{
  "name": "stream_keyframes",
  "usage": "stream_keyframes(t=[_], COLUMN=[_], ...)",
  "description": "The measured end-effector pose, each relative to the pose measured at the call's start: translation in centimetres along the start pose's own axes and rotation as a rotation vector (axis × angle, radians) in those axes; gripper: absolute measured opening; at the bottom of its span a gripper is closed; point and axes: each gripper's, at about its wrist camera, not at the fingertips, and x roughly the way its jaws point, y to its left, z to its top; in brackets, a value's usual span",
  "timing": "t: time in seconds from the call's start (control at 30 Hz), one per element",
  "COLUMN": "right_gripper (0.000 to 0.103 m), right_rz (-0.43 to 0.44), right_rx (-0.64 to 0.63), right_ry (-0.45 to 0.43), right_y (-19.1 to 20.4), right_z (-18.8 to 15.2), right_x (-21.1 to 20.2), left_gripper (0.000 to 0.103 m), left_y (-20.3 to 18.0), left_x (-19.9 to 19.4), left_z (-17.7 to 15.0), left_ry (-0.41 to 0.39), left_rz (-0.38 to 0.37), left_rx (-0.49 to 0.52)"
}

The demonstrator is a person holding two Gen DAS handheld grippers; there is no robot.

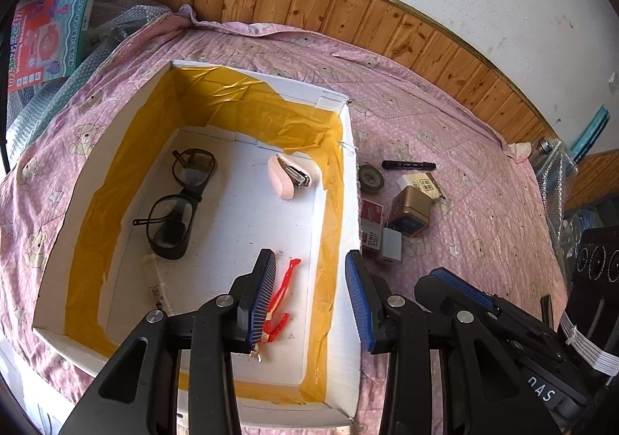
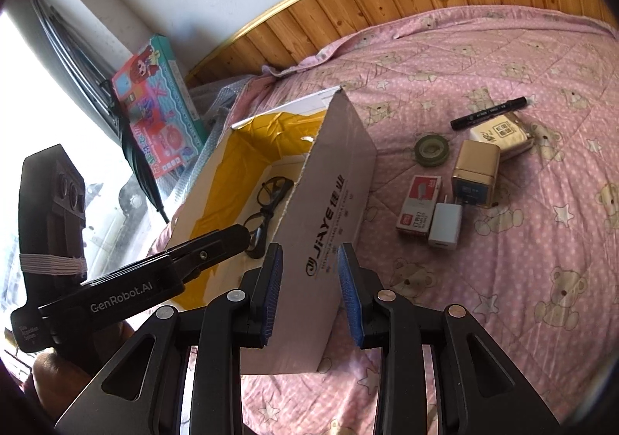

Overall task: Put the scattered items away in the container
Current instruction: 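Open both tools to drop the tube and toy figure into the box, then grasp the white charger with the left tool while the right tool grasps the gold tin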

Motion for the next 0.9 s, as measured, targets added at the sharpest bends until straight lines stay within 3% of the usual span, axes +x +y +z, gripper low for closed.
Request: stream_keyframes(t=[0.33,0.7,0.9], right_gripper=[0.033,0.033,0.042], right_rz=[-0.047,-0.105,-0.154], right_rx=[0.092,0.153,0.159], right_ry=[-0.041,-0.058,-0.050], right_y=[-4.7,-9.2,-11.1], right_z=[0.6,2.2,4.5], right_x=[-2.0,-2.4,-0.9], left_gripper=[0.039,0.047,0.049], left_y=[-5.5,-9.6,-9.8], left_x=[1.3,5.1,7.6], left_z=[-0.7,-1.7,-1.9], left_ry=[0.029,0.099,0.147], left_rz=[-0.041,-0.071,-0.060], left_rx=[0.097,0.155,0.144])
